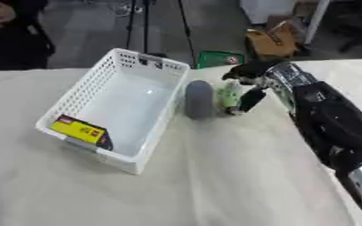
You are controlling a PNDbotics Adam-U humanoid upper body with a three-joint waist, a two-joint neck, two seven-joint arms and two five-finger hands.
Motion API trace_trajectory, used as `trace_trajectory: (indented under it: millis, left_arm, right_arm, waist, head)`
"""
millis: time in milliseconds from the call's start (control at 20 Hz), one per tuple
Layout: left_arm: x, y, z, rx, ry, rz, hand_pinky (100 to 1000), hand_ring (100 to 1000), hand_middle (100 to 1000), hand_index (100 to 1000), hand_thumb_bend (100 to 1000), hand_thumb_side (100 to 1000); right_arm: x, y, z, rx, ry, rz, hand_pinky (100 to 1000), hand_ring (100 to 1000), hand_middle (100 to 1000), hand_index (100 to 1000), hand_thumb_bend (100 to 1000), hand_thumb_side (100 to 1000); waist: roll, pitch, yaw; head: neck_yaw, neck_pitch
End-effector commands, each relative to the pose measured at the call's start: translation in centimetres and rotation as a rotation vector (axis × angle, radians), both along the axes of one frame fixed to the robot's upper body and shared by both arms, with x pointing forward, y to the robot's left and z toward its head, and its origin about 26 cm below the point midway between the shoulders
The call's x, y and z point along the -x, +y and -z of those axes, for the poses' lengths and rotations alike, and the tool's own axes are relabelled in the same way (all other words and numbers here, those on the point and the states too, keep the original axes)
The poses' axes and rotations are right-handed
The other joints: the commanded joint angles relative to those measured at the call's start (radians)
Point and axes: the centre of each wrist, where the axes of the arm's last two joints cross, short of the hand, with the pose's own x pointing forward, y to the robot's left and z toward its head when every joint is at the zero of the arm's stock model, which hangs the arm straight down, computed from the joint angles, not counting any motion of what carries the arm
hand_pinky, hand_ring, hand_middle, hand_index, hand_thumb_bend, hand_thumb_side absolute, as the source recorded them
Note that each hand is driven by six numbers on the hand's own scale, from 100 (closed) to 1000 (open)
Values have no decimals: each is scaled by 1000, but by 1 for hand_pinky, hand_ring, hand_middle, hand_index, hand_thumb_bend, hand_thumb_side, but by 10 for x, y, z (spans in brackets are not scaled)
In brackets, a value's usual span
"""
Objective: Pick up objects on the table and place them in the box.
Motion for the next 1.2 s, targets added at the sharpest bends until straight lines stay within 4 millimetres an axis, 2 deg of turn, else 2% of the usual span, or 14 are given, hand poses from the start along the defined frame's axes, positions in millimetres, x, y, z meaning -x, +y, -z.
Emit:
trace_trajectory:
  millis: [50, 300, 750, 850, 1200]
  left_arm:
    - [2, -1, -9, -23, -28, 6, 707, 688, 794, 752, 100, 669]
    - [2, -2, -9, -24, -28, 8, 707, 688, 795, 752, 100, 669]
    - [1, -2, -9, -25, -31, 11, 707, 689, 796, 752, 100, 669]
    - [1, -2, -9, -24, -31, 12, 707, 689, 796, 752, 100, 669]
    - [1, -3, -10, -24, -34, 15, 707, 689, 796, 751, 100, 667]
  right_arm:
    - [-1, -1, -14, -3, -43, 22, 892, 954, 914, 1000, 518, 668]
    - [-1, -1, -17, -6, -68, 49, 892, 954, 914, 1000, 524, 678]
    - [-2, -1, -12, -4, -20, 89, 894, 956, 898, 1000, 549, 635]
    - [-3, 1, -10, 2, 1, 98, 895, 958, 902, 1000, 518, 632]
    - [-4, 5, -2, 15, 60, 141, 896, 961, 903, 1000, 519, 625]
  waist:
    - [3, -15, 2]
    - [3, -13, 3]
    - [1, -9, 8]
    - [1, -8, 9]
    - [2, -6, 14]
  head:
    - [-4, -13]
    - [-7, -18]
    - [-10, -21]
    - [-12, -24]
    - [-17, -28]
